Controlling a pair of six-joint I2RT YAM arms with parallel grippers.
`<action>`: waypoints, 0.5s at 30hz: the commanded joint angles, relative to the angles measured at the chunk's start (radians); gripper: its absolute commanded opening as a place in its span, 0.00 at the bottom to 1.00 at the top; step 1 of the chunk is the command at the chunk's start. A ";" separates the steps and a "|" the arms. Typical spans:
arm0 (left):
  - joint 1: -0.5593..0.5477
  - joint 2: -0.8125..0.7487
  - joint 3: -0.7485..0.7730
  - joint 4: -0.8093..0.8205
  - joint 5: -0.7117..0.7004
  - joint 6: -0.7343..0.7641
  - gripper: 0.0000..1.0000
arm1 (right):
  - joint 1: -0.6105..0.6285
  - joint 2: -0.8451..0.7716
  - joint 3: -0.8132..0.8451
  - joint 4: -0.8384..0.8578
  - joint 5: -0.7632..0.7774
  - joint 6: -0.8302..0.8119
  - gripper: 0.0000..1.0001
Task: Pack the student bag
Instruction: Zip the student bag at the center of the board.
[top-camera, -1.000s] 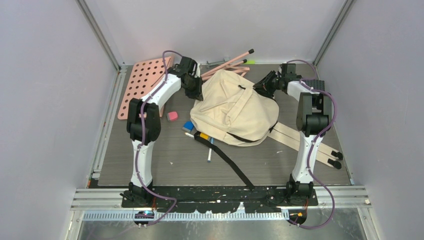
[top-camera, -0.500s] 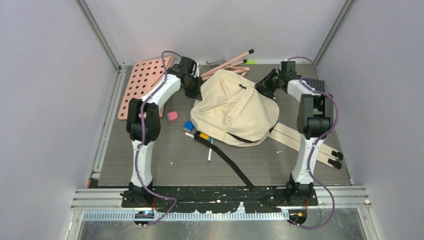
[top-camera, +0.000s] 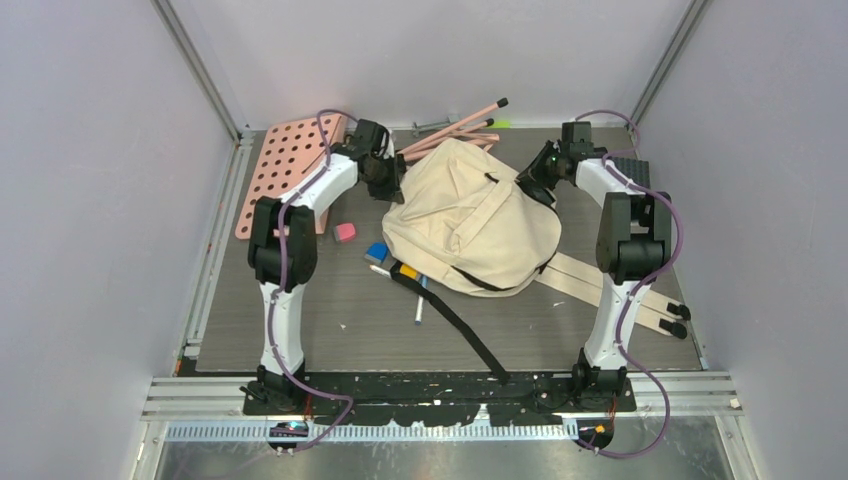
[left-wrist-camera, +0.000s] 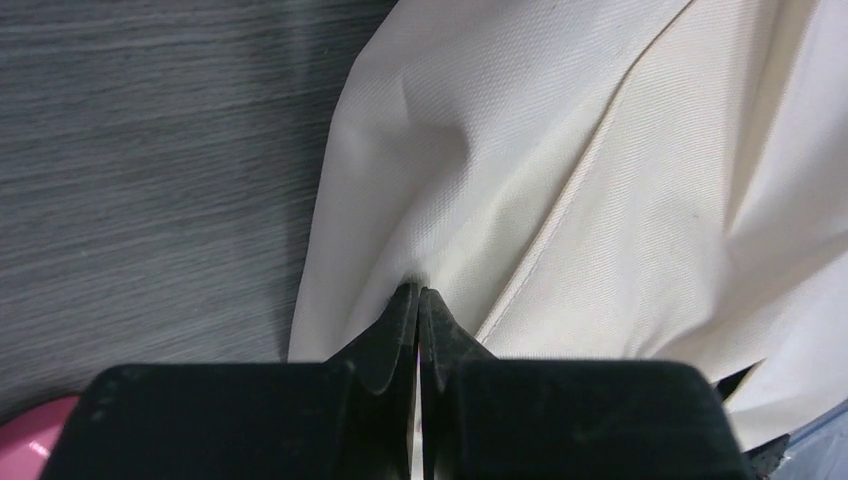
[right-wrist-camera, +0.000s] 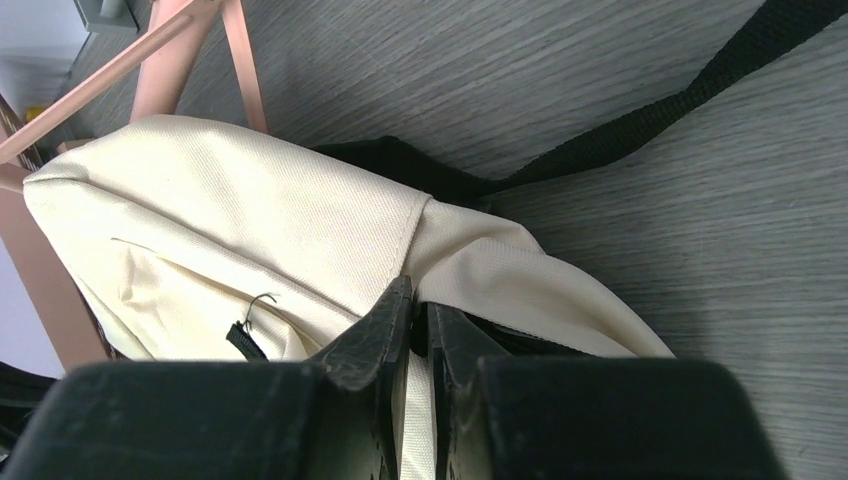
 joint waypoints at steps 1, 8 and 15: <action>0.016 -0.052 0.005 0.114 0.111 0.004 0.10 | -0.015 -0.048 0.001 0.028 -0.050 -0.030 0.17; 0.016 0.049 0.146 0.229 0.166 -0.036 0.58 | -0.012 -0.048 -0.006 0.043 -0.105 -0.029 0.21; 0.010 0.181 0.314 0.191 0.145 -0.015 0.69 | -0.010 -0.053 -0.005 0.036 -0.116 -0.030 0.29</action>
